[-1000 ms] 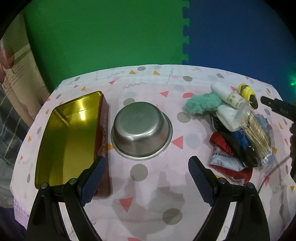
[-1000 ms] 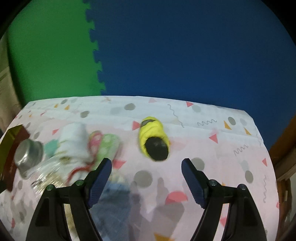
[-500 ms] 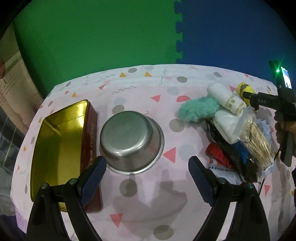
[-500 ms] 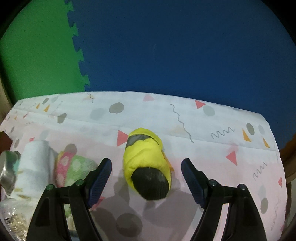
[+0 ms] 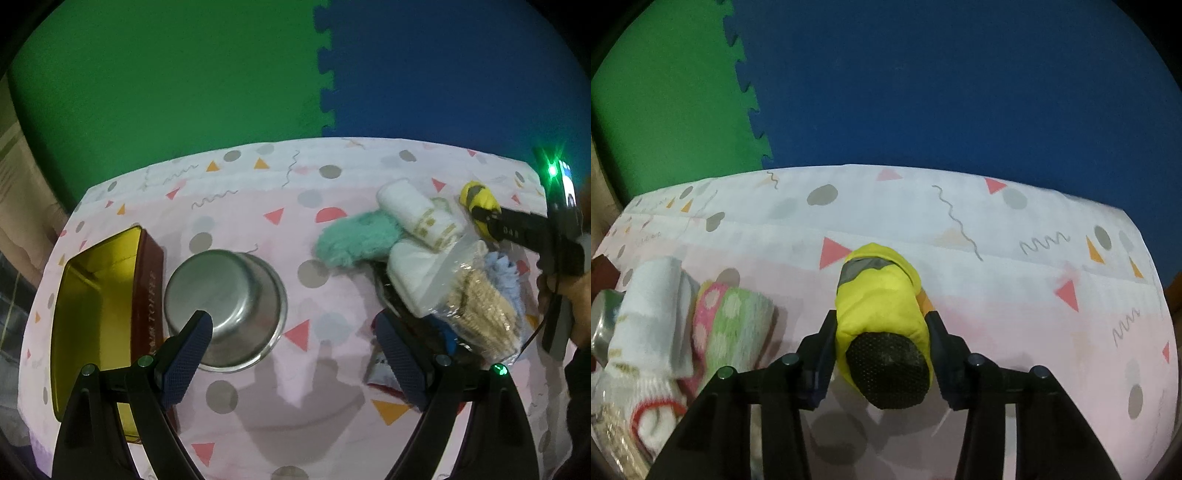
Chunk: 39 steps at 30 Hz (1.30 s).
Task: Organize soft objects
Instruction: 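Grasp the white folded sock with the left gripper while right holds sock ball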
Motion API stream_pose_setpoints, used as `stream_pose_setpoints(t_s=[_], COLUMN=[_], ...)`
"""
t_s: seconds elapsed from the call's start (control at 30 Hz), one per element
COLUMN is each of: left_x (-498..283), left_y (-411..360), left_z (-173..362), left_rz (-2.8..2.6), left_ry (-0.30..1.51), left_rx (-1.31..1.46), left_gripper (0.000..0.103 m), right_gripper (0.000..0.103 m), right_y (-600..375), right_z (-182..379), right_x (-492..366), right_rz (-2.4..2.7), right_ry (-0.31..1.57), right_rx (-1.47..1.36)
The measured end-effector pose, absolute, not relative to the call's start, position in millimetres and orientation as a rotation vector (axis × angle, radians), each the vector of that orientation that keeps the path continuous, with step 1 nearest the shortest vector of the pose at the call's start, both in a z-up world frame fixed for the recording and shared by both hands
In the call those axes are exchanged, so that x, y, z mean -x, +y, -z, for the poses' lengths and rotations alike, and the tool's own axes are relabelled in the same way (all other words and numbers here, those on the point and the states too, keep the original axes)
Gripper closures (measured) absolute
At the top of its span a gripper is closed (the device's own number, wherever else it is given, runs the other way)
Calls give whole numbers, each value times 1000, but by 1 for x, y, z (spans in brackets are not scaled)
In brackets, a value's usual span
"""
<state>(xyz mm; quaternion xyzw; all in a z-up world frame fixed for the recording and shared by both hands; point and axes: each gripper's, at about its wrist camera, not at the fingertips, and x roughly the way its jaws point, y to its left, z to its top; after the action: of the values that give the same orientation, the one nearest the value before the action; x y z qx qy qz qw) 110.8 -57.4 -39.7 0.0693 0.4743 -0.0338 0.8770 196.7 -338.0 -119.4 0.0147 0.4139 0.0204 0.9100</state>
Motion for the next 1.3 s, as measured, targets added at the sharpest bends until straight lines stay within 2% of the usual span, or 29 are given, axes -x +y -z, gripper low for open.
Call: stream_pose_setpoints(t_s=[0.53, 0.8, 0.9, 0.97, 1.1, 1.23, 1.3], left_x=[-150, -188, -202, -209, -218, -223, -226], left_y=[-102, -127, -135, -138, -140, -145, -149], left_z=[13, 12, 18, 25, 38, 48, 52], left_rz=[196, 237, 242, 225, 205, 196, 189], left_ry=[1036, 1152, 1205, 1235, 1291, 1316, 1327], left_rx=[-80, 20, 51, 71, 102, 102, 95], left_gripper=[15, 16, 18, 25, 32, 34, 39], right_gripper=[57, 57, 56, 56, 55, 55, 55], right_y=[-375, -375, -377, -378, -378, -379, -380], right_z=[126, 130, 131, 132, 132, 132, 133], right_x=[-62, -59, -59, -58, -58, -58, -58], right_rz=[99, 97, 90, 86, 86, 81, 78], right_ry=[835, 842, 842, 843, 844, 842, 840], right_rx=[-161, -179, -193, -196, -195, -207, -215])
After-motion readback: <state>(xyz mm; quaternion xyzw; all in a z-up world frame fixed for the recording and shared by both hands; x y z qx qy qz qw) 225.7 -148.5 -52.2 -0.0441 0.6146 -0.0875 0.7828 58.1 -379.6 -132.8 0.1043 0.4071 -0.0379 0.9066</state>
